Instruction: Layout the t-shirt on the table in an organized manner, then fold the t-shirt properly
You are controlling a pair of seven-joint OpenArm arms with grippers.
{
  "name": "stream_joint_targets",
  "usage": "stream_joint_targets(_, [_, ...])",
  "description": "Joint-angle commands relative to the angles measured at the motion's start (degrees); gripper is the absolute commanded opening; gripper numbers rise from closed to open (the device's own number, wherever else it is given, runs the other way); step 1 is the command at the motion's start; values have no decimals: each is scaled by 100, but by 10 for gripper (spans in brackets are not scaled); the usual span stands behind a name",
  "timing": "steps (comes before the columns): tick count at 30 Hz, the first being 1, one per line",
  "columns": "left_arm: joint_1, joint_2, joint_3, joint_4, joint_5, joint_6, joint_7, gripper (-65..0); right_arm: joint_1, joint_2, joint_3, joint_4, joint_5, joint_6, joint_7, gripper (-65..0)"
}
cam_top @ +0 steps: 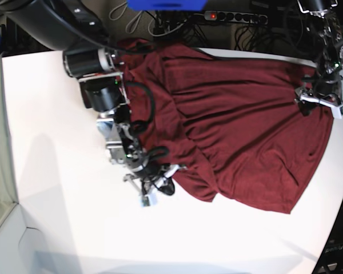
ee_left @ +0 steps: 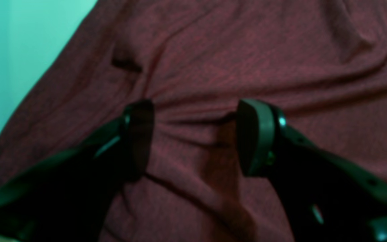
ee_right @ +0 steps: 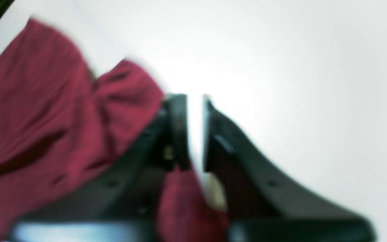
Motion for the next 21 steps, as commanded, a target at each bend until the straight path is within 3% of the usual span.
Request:
stream_joint_targets(1, [101, -2, 11, -43, 86, 150, 461, -267, 184, -49, 17, 38, 20, 36, 151, -650])
stream_joint_targets(13, [92, -2, 11, -104, 86, 150, 461, -266, 342, -128, 9, -586, 20, 36, 178, -650])
stream_joint_targets(21, [39, -2, 46, -104, 86, 150, 461, -266, 210, -119, -387, -551, 37, 36, 178, -650])
